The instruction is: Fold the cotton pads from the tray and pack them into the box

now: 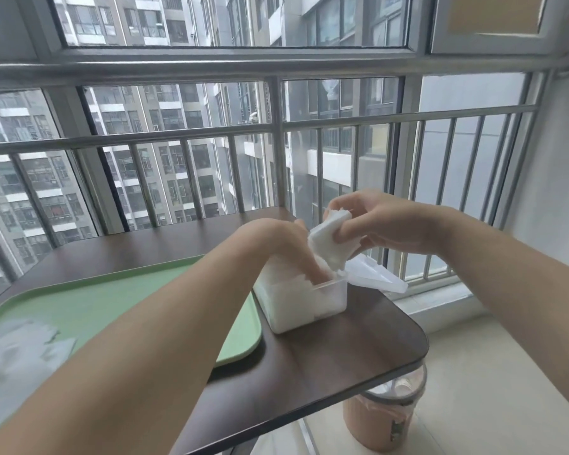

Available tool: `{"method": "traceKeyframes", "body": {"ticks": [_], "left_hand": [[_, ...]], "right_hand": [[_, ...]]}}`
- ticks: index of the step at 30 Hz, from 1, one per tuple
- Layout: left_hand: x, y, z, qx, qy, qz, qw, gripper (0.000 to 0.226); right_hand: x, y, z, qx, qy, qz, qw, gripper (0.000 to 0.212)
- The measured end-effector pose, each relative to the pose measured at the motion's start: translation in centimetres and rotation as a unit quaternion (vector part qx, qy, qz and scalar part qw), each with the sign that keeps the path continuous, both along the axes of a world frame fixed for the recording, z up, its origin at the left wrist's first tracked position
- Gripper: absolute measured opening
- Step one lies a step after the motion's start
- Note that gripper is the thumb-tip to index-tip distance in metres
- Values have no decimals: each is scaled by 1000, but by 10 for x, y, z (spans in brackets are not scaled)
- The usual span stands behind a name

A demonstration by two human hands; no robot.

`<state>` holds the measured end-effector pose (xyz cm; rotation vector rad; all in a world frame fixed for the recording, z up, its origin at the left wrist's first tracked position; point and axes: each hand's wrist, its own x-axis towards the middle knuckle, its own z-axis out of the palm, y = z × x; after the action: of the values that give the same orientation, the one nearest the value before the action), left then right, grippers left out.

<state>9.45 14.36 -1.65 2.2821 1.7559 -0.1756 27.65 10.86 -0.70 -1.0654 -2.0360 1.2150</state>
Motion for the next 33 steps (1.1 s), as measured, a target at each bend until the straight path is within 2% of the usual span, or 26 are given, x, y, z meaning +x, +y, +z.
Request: {"method": "traceKeyframes", "body": {"ticks": [4,5,7,9,11,15,17,21,23,26,28,33], "left_hand": [[-3,6,-3,73,34,-45,996,90],[-3,9,-5,88,42,-46,994,81],[-4,14,-9,115,37,-36,992,45],[-5,16,-11,141,24,-25,989,28],[-6,14,-10,139,26,-21,990,36],[-5,10,-9,126,68,-48,989,68],[-6,9,-8,126,56,-41,990,66],[-9,14,-12,139,28,-33,989,54],[-10,16,-16,146,14,-23,989,36],[-12,19,-20,162,-2,-12,987,29],[-12,19,-21,153,-5,-10,988,27],[-14,20,-20,144,-1,-28,989,27]], "right_hand": [[-9,-1,-3,53,-46,-9,998,19],[-12,-2,-3,81,-85,-7,993,19],[-19,-6,-2,141,-171,-11,975,20],[-27,-11,-1,206,-245,-18,947,21],[-34,-14,1,252,-308,-35,917,23],[-52,-18,3,289,-445,-21,847,39],[-60,-22,8,266,-486,-7,832,36],[-62,-21,12,245,-483,16,841,23],[-59,-21,12,224,-479,40,848,13],[-56,-22,16,188,-493,65,847,16],[-55,-23,16,190,-495,50,847,27],[-57,-26,12,272,-471,-1,840,27]]}}
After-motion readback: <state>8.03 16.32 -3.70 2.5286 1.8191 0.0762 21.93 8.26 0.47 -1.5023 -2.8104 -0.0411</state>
